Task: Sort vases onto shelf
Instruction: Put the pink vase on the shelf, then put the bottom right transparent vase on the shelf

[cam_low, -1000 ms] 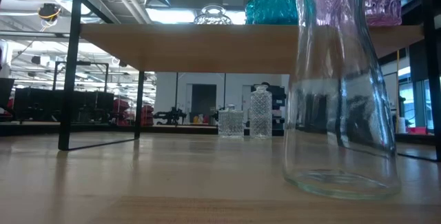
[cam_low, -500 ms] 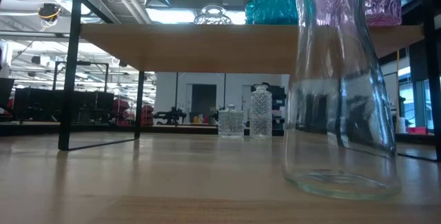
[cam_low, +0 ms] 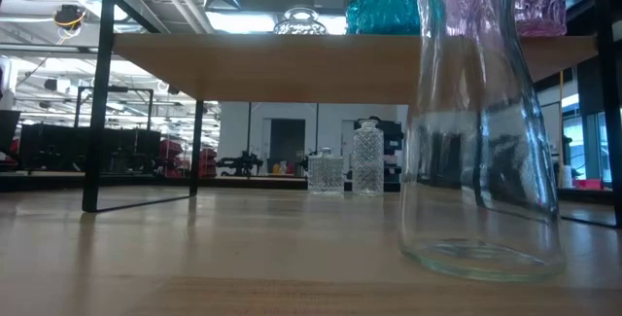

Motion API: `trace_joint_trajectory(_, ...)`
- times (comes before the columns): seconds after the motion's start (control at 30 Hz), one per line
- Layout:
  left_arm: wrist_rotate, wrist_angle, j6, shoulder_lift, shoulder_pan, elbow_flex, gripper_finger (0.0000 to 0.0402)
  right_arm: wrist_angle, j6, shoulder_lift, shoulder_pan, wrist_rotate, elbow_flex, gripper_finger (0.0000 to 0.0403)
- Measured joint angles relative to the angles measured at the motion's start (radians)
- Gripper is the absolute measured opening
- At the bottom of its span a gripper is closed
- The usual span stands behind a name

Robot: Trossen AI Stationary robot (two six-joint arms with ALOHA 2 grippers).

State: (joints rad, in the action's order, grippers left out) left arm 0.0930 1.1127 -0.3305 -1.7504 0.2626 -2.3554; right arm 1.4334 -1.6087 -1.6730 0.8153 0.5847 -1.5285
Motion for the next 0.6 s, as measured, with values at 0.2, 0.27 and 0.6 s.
trace_joint_trajectory(0.2,-0.002,0.0,0.002,0.0,0.0,0.0,0.0156,-0.063,0.118,0.0,-0.044,0.006,0.0,0.0001)
trace_joint_trajectory(0.27,-0.002,0.0,0.003,0.0,0.0,0.0,0.0156,-0.065,0.134,0.0,-0.06,0.006,0.0,0.0)
trace_joint_trajectory(0.6,-0.002,0.001,0.003,0.0,0.0,0.0,0.0156,-0.067,0.151,0.0,-0.075,-0.055,-0.01,0.0)
